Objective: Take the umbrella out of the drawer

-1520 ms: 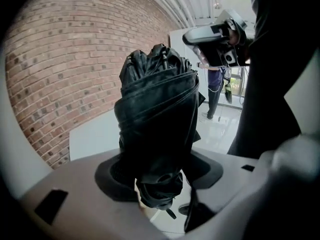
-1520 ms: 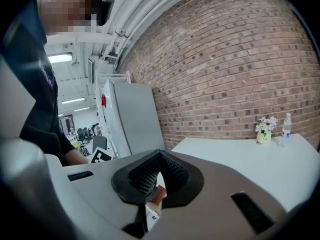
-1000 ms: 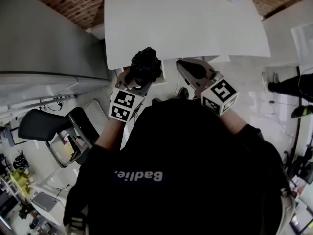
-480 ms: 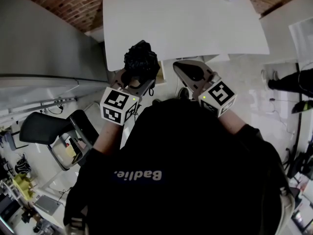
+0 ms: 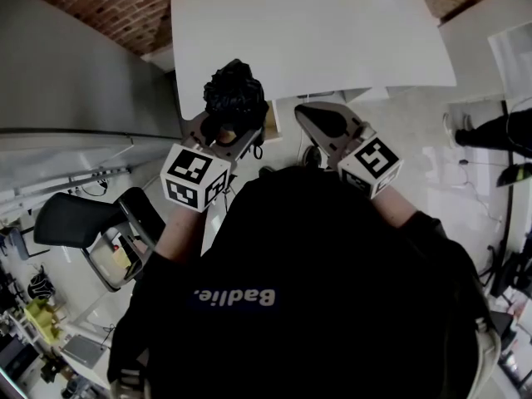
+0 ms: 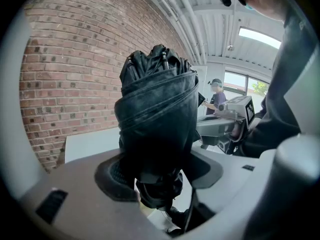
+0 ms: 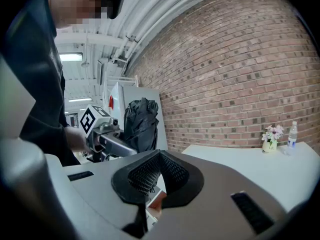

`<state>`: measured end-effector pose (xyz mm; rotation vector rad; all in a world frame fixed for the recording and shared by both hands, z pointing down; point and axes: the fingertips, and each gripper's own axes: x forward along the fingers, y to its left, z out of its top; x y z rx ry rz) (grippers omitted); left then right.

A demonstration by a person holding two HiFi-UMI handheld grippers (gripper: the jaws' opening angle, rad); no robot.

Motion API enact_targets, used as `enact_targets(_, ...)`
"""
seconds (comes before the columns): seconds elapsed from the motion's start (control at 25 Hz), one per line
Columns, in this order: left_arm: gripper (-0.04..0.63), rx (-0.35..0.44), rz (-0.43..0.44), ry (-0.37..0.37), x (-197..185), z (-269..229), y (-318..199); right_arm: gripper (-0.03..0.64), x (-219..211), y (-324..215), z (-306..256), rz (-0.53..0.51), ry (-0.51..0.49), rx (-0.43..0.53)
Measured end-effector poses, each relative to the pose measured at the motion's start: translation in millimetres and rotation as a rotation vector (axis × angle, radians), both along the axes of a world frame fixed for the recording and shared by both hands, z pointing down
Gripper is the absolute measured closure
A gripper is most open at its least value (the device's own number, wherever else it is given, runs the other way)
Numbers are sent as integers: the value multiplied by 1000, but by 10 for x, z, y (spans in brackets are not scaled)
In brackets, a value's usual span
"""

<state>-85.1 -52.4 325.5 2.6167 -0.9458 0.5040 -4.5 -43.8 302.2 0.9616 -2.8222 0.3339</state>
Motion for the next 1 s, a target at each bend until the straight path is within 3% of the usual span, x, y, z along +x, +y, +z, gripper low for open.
enact_targets(1.0,341,-9,21,29,32,-14,17,591,-38,-1,25,2,16,-14)
